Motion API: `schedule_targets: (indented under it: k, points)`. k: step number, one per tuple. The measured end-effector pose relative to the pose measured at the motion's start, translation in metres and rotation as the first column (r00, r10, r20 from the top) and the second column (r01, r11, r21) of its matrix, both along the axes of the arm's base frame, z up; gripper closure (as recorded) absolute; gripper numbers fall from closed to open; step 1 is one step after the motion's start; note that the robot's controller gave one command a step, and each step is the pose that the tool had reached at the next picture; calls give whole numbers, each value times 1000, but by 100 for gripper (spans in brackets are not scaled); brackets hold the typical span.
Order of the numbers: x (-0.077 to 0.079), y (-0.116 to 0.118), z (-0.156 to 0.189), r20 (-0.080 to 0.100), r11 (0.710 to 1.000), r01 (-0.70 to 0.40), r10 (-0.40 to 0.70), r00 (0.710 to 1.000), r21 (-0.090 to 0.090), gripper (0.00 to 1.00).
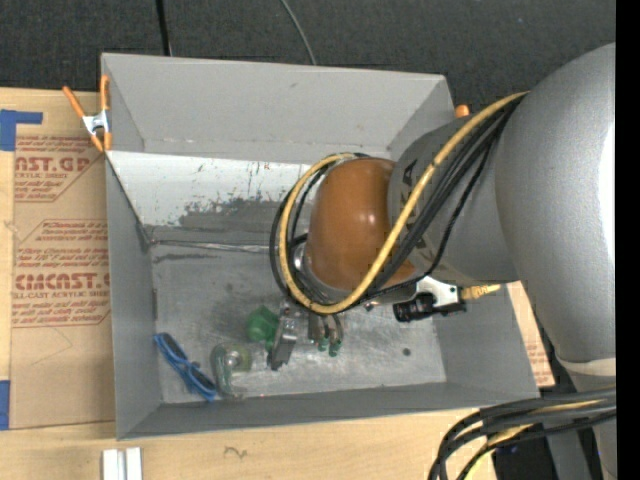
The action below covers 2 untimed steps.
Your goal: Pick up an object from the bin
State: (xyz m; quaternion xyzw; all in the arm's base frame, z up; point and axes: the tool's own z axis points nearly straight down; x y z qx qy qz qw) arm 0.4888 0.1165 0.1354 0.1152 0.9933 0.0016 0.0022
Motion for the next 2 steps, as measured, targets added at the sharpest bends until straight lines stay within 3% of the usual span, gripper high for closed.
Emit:
schedule_targets:
  k: [2]
  points:
    - [0, 2, 25, -3, 1000, -3, 3, 1000, 0, 100]
